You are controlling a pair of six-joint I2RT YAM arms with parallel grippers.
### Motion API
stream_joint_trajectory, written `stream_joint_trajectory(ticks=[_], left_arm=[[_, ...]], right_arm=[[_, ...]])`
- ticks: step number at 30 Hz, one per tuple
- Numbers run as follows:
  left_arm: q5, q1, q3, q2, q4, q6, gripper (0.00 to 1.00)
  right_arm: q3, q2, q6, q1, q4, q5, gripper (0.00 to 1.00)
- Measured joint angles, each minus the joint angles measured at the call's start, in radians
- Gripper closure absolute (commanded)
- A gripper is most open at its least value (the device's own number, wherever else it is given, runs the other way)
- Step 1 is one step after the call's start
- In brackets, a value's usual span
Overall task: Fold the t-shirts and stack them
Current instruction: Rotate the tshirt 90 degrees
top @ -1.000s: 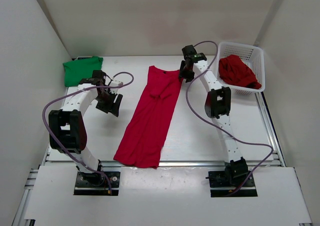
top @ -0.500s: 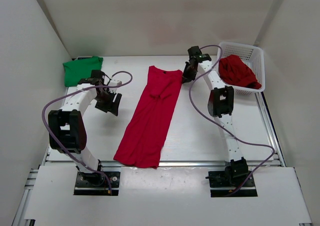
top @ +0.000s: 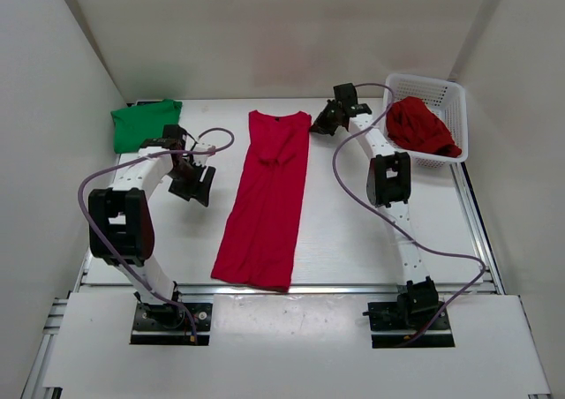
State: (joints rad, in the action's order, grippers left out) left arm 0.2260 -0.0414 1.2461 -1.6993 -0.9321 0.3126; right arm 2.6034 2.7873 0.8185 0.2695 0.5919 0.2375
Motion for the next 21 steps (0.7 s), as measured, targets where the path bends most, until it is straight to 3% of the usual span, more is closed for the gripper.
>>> stream_joint_trajectory(ticks=[4, 5, 7, 8, 9, 10, 15, 21], left_arm=[[-0.002, 0.000, 0.000, -0.027, 0.002, -0.001, 0.26], [-0.002, 0.000, 0.002, -0.034, 0.001, -0.003, 0.26], [-0.002, -0.002, 0.010, -0.045, -0.001, -0.008, 0.26], [-0.002, -0.003, 0.014, -0.047, 0.000, -0.009, 0.26], [-0.003, -0.007, 0.016, -0.047, 0.000, -0.011, 0.26], [-0.006, -0.013, 0.020, -0.047, -0.002, -0.011, 0.25], [-0.029, -0.105, 0.016, -0.036, -0.007, -0.006, 0.26], [-0.027, -0.218, -0.102, 0.114, -0.029, 0.005, 0.26]], right_arm=[[-0.001, 0.036, 0.094, -0.020, -0.167, 0.010, 1.00], [-0.001, 0.045, 0.109, -0.026, -0.203, 0.010, 0.94], [-0.001, 0.053, 0.130, -0.035, -0.255, 0.013, 0.65], [-0.001, 0.053, 0.126, -0.039, -0.272, 0.014, 0.43], [0.002, 0.053, 0.113, -0.041, -0.288, 0.022, 0.31], [0.009, 0.053, 0.105, -0.045, -0.298, 0.031, 0.26], [0.115, 0.028, -0.078, -0.039, -0.170, 0.034, 0.21], [0.141, -0.203, -0.326, 0.085, 0.170, -0.199, 0.17]])
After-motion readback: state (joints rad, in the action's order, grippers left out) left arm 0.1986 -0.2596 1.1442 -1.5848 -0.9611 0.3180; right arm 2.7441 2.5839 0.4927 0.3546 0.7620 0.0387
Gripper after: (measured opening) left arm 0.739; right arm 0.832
